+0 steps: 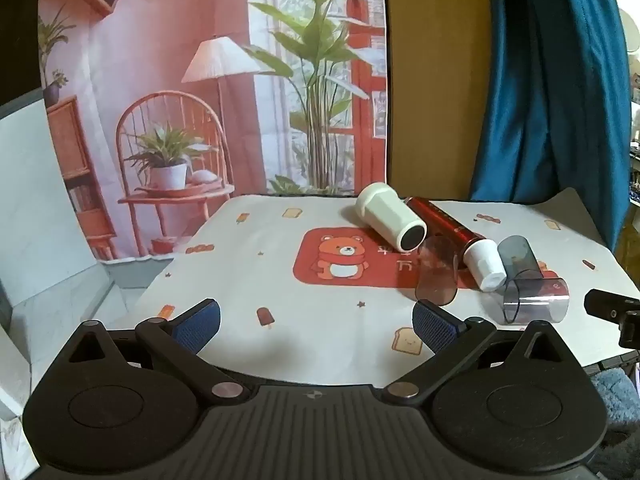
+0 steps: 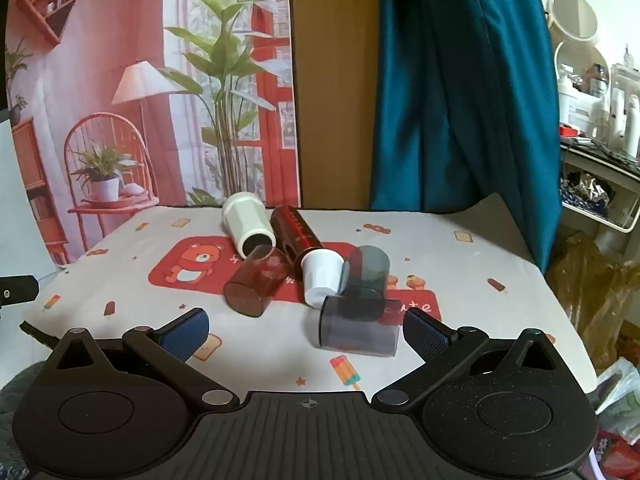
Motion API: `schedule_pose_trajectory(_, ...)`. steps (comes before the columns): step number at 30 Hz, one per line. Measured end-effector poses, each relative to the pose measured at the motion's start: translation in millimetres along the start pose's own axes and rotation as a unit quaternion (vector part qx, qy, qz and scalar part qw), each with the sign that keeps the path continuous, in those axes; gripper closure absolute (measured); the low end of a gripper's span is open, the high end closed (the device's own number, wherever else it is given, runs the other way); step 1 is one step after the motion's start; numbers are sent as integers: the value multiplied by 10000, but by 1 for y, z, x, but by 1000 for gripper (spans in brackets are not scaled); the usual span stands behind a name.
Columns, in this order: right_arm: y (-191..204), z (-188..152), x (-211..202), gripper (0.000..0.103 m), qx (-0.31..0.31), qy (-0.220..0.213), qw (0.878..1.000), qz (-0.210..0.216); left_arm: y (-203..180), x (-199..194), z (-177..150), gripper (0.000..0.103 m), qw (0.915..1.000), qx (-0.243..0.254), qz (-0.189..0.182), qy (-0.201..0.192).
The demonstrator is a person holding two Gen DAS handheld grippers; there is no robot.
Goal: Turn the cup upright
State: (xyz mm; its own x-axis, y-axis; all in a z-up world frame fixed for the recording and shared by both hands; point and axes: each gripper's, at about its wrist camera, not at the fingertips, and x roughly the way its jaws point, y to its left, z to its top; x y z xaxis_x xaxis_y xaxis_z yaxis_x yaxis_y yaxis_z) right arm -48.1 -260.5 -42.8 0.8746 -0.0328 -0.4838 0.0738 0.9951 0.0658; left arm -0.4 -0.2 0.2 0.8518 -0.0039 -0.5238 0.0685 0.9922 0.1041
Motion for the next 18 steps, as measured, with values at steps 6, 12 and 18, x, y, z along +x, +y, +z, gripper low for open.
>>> schedule_pose_trajectory(6, 2, 1, -1, 0, -20, -2, 10000, -7, 11, -5, -3, 0, 9997, -191, -170, 13)
schedule_pose_trajectory(12, -3, 0, 1, 0, -10, 37, 10000, -3, 2, 2, 0, 0, 9999, -38, 19, 120)
schedule_pose_trajectory(18, -1, 0, 2, 0, 15, 74, 10000, -20, 3, 2, 1, 0, 9999, -63, 21, 148)
